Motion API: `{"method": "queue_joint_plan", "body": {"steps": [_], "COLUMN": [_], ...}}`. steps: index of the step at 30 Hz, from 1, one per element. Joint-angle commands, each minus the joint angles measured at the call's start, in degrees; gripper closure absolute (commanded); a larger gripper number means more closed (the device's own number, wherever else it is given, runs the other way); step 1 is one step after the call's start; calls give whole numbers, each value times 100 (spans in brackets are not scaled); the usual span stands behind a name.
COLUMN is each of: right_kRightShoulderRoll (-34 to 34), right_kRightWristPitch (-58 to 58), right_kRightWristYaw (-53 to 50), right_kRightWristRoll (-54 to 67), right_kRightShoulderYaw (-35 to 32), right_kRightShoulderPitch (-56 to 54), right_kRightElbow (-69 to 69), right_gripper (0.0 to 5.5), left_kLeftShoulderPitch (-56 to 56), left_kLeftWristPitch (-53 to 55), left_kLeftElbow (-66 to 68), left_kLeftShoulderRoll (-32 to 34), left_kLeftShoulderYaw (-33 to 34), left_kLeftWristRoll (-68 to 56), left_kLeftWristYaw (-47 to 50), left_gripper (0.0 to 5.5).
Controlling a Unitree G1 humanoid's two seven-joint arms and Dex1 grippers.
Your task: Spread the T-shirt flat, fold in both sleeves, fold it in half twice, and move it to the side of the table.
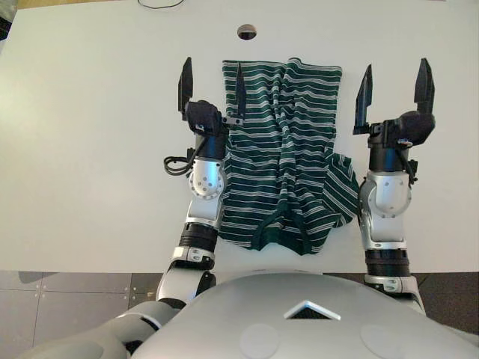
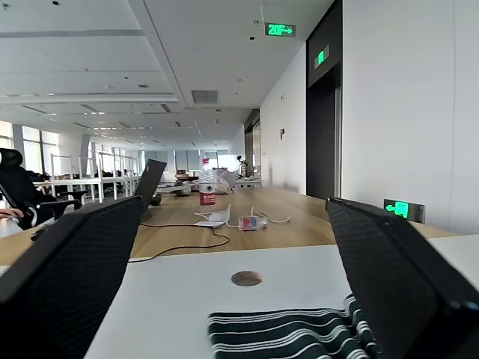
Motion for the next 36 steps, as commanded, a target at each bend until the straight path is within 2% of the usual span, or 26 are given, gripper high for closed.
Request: {"method": "queue_joint_plan", "body": {"steps": [1, 3, 6, 8, 11, 14, 16, 20, 24, 27, 31, 36], "right_kRightShoulderRoll": [34, -15, -487, -1205, -2621, -3432, -3514, -3036, -2809, -2928, -3227, -3876], "right_kRightWristPitch": [-133, 2, 46, -121, -35, 308, 680, 955, 795, 584, 630, 612], "right_kRightWristYaw": [-120, -95, 187, 913, 2309, 3136, 3243, 2593, 2217, 2043, 1850, 1733], "right_kRightWristRoll": [15, -99, -810, -1039, -552, -587, -1317, -2523, -2814, -3005, -2849, -2626], "right_kRightShoulderYaw": [-145, -103, 102, 309, 287, 206, 364, 922, 1414, 1714, 1520, 923], "right_kRightShoulderPitch": [-231, -324, -90, 421, 1277, 1500, 1026, 328, 111, 221, 478, 526], "right_kRightElbow": [168, 283, 49, -580, -2116, -2717, -2215, -762, 487, 1012, 979, 1039], "right_gripper": [157, 157, 157, 157, 157, 157, 157, 157, 157, 157, 157, 157], "left_kLeftShoulderPitch": [-136, -100, 143, 293, 410, 547, 567, 526, 411, 356, 340, 328], "left_kLeftWristPitch": [118, 26, -372, -587, -569, -502, -468, -454, -396, -376, -381, -370], "left_kLeftElbow": [23, -29, -481, -884, -1634, -2016, -2080, -2041, -2013, -2078, -2060, -2030], "left_kLeftShoulderRoll": [-22, 23, 328, 699, 1256, 1456, 1421, 1346, 1395, 1464, 1552, 1621], "left_kLeftShoulderYaw": [25, 76, 41, 41, 149, 222, 238, 285, 353, 380, 433, 509], "left_kLeftWristRoll": [-310, -230, 206, 245, 128, 329, 568, 952, 1068, 1089, 1175, 1319], "left_kLeftWristYaw": [-247, -188, -229, -498, -860, -881, -754, -523, -414, -429, -398, -347], "left_gripper": [100, 100, 100, 100, 100, 100, 100, 100, 100, 100, 100, 100]}}
